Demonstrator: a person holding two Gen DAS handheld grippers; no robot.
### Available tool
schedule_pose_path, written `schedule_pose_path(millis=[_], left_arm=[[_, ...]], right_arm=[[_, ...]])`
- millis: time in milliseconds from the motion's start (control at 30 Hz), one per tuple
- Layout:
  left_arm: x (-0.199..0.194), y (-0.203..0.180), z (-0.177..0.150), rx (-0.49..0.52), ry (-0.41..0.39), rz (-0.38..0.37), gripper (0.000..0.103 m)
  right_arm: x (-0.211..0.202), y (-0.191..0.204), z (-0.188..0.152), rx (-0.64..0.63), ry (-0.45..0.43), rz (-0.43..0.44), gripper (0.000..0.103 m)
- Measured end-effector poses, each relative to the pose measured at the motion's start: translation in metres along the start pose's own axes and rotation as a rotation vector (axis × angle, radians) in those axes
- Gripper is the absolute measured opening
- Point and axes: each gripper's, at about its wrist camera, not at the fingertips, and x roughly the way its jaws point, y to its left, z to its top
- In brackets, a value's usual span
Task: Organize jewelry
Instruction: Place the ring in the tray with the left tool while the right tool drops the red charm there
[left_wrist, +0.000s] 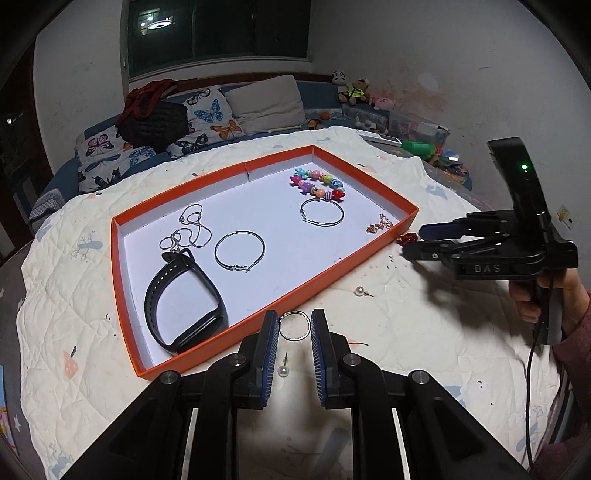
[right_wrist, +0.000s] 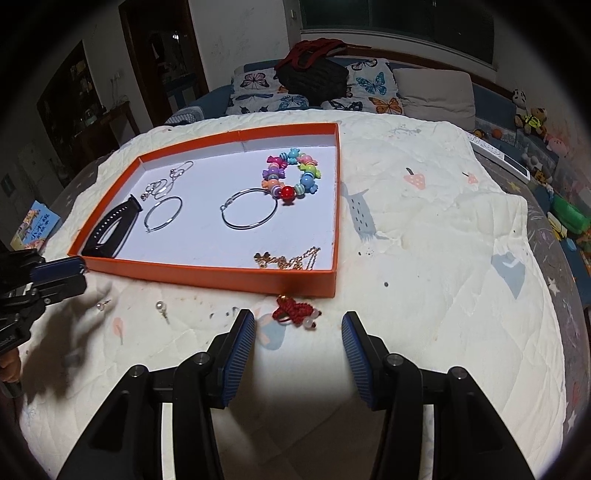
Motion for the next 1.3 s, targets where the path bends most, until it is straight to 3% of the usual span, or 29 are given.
schedule_pose_path(millis=[133, 267, 667, 867, 1033, 1300], left_arm=[[-0.002, 0.0, 0.0, -0.002, -0.004, -0.004, 0.019], [-0.002, 0.001, 0.001, -0.003, -0.004, -0.001, 0.019], [-0.01, 0.004, 0.009, -0.016, -0.024, 0.007, 0.019], [-0.012, 0.006, 0.032, -0.011, -0.061, -0.003, 0.019], [0.002, 0.01, 0.054, -0.026, -0.058, -0.02, 0.019], [0.043, 0.008, 0.071, -0.02, 0.002, -0.052, 0.019]], right_arm=[[0.002, 0.003, 0.002, -0.025, -0.001, -0.016, 0.042], [0.001, 0.008, 0.001, -0.044, -0.002, -0.031, 0.025], [-0.018, 0.015, 0.0, -0.056, -0.038, 0.008, 0.021], [-0.033, 0.015, 0.009, -0.057, -0.08, 0.035, 0.021], [-0.032, 0.014, 0.029, -0.057, -0.108, 0.056, 0.021], [-0.004, 0.017, 0.052, -0.101, -0.083, 0.051, 0.021]])
